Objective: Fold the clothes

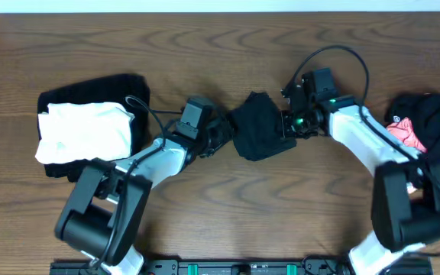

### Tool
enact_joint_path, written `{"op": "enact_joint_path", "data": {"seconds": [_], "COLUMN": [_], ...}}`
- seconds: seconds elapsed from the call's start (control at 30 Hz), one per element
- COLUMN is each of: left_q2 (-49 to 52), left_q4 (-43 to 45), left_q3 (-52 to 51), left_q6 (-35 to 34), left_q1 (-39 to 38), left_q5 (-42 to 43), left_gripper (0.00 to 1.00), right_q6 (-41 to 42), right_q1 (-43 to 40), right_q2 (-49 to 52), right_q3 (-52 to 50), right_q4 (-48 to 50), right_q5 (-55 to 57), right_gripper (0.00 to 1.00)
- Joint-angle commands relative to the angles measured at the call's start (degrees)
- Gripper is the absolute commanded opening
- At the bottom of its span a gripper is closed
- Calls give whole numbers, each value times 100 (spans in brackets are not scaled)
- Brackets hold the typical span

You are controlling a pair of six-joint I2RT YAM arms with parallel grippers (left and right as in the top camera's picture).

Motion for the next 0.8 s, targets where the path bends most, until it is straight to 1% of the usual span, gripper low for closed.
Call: {"op": "enact_joint_path", "data": {"seconds": [0.0,0.03,0.1,0.2,0.33,0.47,0.6,0.77], "left_q2": [177,201,245,289,387,573,739,750], "left_q4": [61,129,295,546,914,1139,1805,1930], "left_q3": [-81,-81,-81,-81,-81,-81,-81,-81], "left_q6": [247,247,264,262,256,2,-63,-131], "left_q1": [-2,-2,-2,-2,-2,-2,-33,-61], "left_q5": [11,13,15,42,382,588,1051,1064], "left_gripper": [59,64,66,67,68,69,70,72], "right_q6": [66,68,109,175,173,173,173,170], "right_q1": [42,52,59,59,61,59,59,59], "right_q2": [343,450,597,800,898,894,894,894], "right_q3": [13,13,13,13,13,13,13,13], "right_q4": [39,35,33,37,35,39,7,9], "right_q5": [-59,-61,-59,-52,-59,-61,-61,-59], "right_gripper": [1,1,1,1,1,1,1,1]}}
